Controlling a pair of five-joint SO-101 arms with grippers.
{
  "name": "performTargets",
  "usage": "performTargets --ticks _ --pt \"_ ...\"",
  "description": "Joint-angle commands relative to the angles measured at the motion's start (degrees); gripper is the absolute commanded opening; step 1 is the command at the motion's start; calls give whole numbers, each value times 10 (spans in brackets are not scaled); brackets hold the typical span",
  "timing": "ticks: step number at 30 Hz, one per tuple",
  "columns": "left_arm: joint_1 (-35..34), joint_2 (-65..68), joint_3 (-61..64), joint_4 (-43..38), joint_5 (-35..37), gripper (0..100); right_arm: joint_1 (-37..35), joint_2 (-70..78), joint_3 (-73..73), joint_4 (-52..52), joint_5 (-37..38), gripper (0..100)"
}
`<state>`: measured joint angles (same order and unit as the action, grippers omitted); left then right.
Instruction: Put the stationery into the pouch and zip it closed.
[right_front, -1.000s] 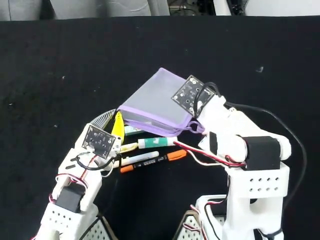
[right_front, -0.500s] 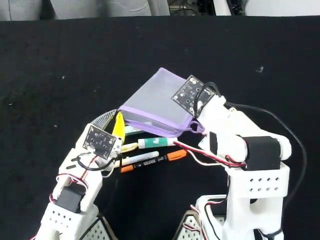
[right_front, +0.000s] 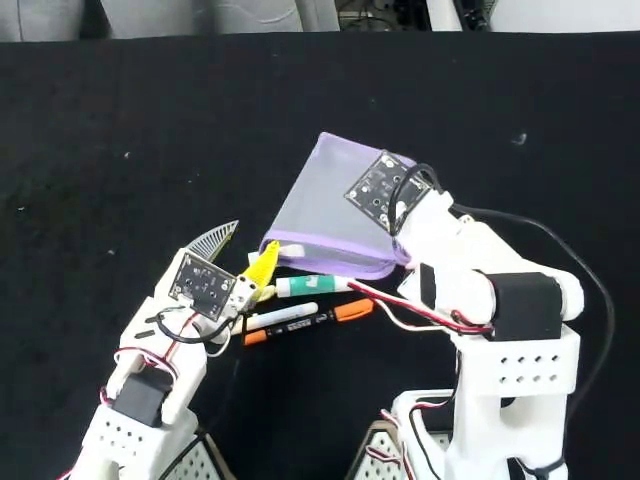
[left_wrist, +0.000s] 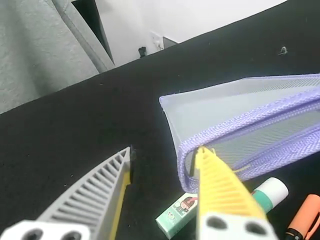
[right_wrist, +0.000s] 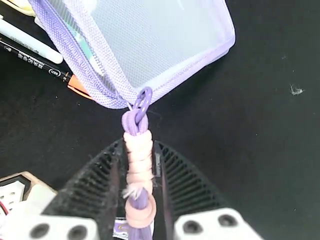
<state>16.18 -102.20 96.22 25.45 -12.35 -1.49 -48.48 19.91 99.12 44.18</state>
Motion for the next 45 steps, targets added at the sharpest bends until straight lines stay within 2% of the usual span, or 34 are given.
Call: performTargets --ticks 1,12,14,19,28,30,33,40,45 --pt "11 0 12 -5 8 220 -6 -17 -35 4 -7 11" --pt "13 36 12 -11 31 224 -9 -63 -33 5 -7 11" --pt "13 64 12 -41 31 225 -9 -80 -33 6 -7 11" --pt "34 184 -26 -100 50 225 -9 -89 -30 7 -7 11" --pt "37 505 -160 -225 76 225 -10 -93 4 -1 -4 11" --pt "33 549 -184 -246 111 225 -7 -93 16 -16 -4 11" --pt "32 576 -211 -253 144 225 -7 -93 43 -35 -4 11" --pt "38 585 -235 -255 146 225 -7 -93 62 -53 -4 11" --pt "64 597 -220 -316 143 225 -7 -93 62 -53 -4 14"
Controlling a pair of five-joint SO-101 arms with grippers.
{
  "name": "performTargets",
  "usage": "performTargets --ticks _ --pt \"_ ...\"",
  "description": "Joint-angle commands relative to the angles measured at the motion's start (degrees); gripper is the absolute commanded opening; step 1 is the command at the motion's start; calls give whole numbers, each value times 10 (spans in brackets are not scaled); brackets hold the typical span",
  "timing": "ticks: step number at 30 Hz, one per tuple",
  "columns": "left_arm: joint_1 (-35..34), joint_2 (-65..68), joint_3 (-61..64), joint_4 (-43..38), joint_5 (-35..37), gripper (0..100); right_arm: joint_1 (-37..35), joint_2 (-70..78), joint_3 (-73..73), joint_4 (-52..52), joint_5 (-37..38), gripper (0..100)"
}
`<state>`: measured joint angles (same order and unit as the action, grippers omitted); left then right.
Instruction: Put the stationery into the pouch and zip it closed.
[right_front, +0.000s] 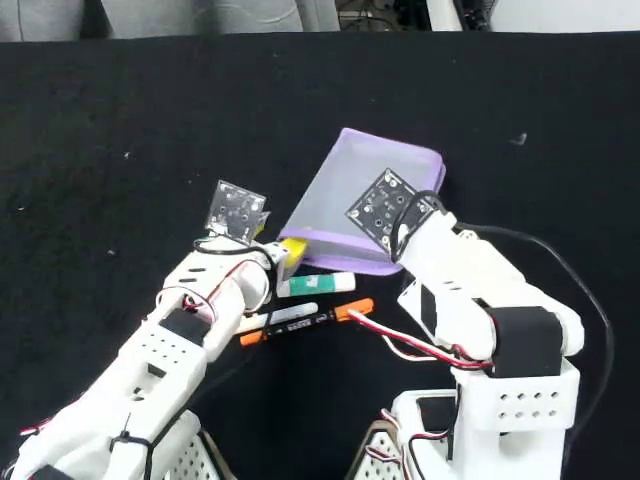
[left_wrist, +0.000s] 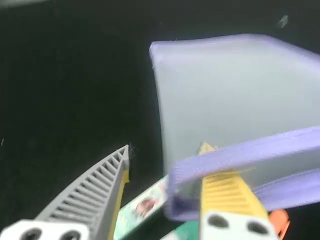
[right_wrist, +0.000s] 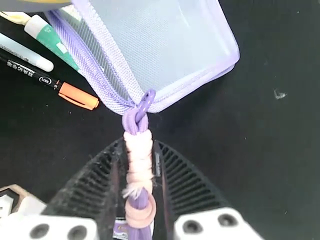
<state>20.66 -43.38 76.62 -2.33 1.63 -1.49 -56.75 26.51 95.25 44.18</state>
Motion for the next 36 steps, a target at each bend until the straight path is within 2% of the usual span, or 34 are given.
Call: performTargets --ticks 1,4,10,13,16,18,20,27,31,36 --pt "23 20 -25 -53 4 225 -7 -10 -4 -14 -4 14" --pt "26 84 -48 -84 4 224 -7 -10 -4 -14 -5 14" --pt "19 241 -138 -89 4 219 -6 -10 -4 -14 -5 15" --pt "19 244 -147 -87 4 159 -6 -10 -4 -14 -7 17" --pt "15 222 -147 -86 4 23 -5 -10 -2 -12 -7 74" --pt "10 202 -143 -78 4 46 -5 -10 -2 -13 -7 128" --pt "7 177 -144 -58 4 23 -5 -10 -2 -13 -7 180" --pt "-51 41 -160 59 6 27 -6 -11 -6 -26 -7 276" --pt "-111 -13 -241 184 8 27 -5 -11 -7 -47 -8 283" --pt "-191 -21 -387 336 5 27 -7 -10 -44 -35 -10 281"
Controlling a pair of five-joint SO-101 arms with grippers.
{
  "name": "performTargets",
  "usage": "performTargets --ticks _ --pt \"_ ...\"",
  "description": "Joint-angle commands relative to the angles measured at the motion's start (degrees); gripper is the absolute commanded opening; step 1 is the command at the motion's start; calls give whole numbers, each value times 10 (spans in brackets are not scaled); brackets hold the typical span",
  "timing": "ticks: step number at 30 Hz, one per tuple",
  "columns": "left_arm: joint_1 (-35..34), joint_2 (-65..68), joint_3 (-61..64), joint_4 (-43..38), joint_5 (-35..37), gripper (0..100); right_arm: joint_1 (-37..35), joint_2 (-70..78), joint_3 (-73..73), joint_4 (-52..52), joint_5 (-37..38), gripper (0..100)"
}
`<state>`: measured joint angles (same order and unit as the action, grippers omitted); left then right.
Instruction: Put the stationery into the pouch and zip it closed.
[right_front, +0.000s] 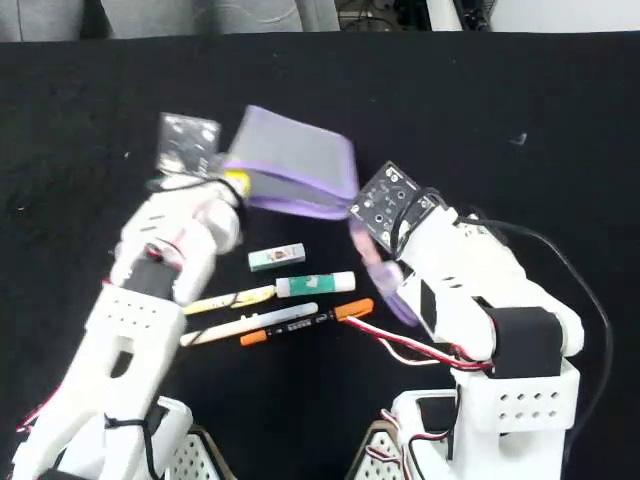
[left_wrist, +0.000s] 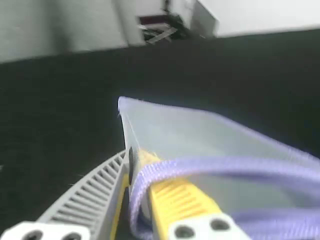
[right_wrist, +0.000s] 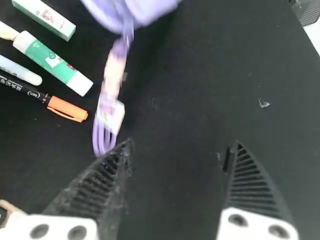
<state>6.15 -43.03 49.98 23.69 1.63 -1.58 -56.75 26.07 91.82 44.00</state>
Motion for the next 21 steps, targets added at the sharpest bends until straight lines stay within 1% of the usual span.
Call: performTargets --ticks 1,3,6,10,12,17,21 --pt "-65 -25 -145 101 4 27 -7 -9 -49 4 -15 281" --pt "-104 -25 -191 143 4 27 -8 -7 -58 7 -35 281" --pt "-169 -25 -240 189 4 27 -9 -6 -57 5 -41 280" --pt "-249 -25 -257 224 4 27 -13 -6 -44 4 -41 279" --pt "-280 -25 -256 243 4 27 -43 -6 -23 -5 -44 279" --pt "-328 -25 -255 295 4 27 -105 -6 40 -50 -47 279" --pt "-358 -25 -247 306 4 27 -141 -5 80 -92 -73 279"
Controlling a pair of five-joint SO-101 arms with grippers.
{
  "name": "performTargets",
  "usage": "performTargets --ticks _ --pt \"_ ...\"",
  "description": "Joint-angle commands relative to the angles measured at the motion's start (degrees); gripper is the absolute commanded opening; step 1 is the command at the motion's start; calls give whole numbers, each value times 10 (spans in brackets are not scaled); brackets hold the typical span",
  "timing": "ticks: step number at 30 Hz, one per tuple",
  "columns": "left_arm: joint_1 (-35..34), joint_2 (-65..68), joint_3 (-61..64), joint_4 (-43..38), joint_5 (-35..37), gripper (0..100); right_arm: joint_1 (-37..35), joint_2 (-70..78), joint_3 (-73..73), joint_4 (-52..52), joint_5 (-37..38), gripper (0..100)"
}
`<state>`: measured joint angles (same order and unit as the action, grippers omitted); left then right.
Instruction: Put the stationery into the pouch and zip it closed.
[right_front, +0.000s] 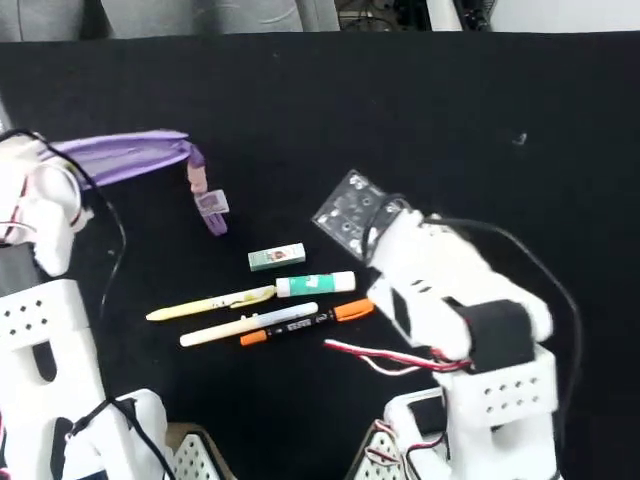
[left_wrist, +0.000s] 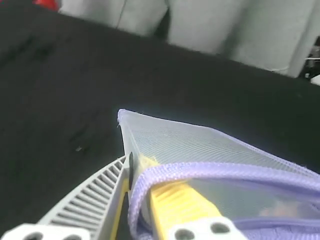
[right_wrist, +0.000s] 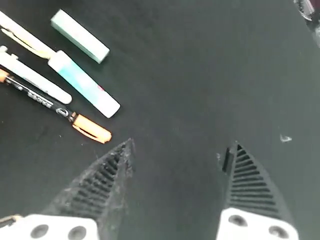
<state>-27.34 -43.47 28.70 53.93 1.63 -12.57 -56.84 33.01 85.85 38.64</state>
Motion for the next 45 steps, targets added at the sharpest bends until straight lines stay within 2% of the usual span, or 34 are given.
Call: performTargets --ticks 1,10,16,24,28,39,45 --pt "-32 -20 -32 3 4 27 -41 -1 19 -40 -25 279" --pt "-59 -19 -1 1 3 27 -125 171 21 -134 -68 279" --pt "-73 -11 34 -46 4 27 -188 314 -1 -185 -69 279" --pt "-102 108 -28 -45 7 27 -208 453 -2 -299 -59 279" --pt "-105 157 -55 -45 8 27 -213 500 -3 -345 -9 279" --pt "-102 180 -67 -48 9 27 -220 652 -130 -349 -4 279" --pt "-101 185 -67 -48 9 27 -219 728 -196 -315 -4 276"
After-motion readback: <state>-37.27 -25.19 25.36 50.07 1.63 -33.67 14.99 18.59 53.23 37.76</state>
